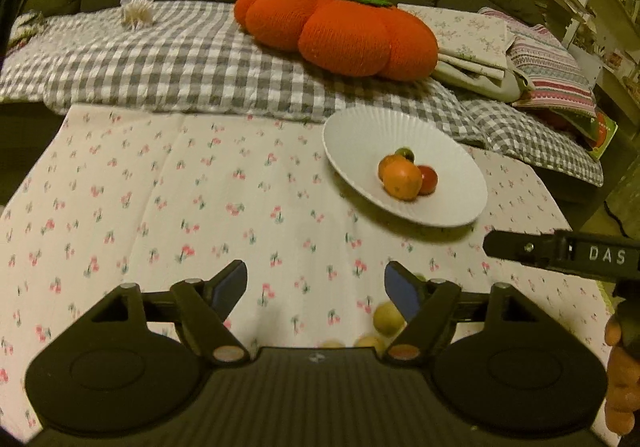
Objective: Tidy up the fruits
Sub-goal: 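Move both open tools back to the remaining fruits, then grasp a yellow-brown round fruit with the left tool, then grasp an orange with the right tool while the left holds its fruit, then lift both held fruits and carry them toward the plate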
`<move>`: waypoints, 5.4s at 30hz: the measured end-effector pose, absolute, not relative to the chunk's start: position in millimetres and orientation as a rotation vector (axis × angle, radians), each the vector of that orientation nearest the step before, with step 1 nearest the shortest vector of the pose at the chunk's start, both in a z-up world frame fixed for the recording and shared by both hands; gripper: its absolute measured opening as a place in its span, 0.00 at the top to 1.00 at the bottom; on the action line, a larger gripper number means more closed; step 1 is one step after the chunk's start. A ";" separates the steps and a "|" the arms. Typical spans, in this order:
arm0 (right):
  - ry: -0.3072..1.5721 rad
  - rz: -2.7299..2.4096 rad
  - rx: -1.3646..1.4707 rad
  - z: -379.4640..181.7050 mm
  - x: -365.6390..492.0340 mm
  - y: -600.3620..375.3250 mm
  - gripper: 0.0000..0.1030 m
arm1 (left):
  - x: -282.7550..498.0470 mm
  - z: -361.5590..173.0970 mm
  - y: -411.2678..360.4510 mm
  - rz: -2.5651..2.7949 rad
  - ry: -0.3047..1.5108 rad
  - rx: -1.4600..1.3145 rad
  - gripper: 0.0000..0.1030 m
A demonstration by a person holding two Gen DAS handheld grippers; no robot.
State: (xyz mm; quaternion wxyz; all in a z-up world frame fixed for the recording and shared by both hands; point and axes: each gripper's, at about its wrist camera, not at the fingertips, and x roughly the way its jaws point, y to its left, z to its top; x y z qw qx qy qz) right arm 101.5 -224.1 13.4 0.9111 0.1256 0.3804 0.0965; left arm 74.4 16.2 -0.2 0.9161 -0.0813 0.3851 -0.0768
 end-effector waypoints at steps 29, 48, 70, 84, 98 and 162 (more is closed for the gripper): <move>0.914 0.186 0.300 -17.0 57.1 -219.4 0.35 | 54.0 -47.6 4.7 -0.305 0.858 -0.152 0.35; 0.917 0.196 0.285 -19.0 57.6 -217.7 0.34 | 58.0 -53.8 -1.7 -0.316 0.813 -0.176 0.58; 0.924 0.203 0.269 -24.2 60.6 -214.5 0.34 | 58.2 -51.6 19.0 -0.318 0.885 -0.358 0.53; 0.929 0.228 0.237 -27.1 59.2 -204.8 0.34 | 58.9 -59.0 10.0 -0.295 0.875 -0.310 0.75; 0.959 0.282 0.283 -44.7 68.8 -189.8 0.34 | 56.3 -40.3 26.8 -0.201 0.879 -0.308 0.75; 0.730 0.247 0.238 7.9 69.8 -206.6 0.70 | 74.0 -1.6 16.9 -0.210 0.743 -0.322 0.75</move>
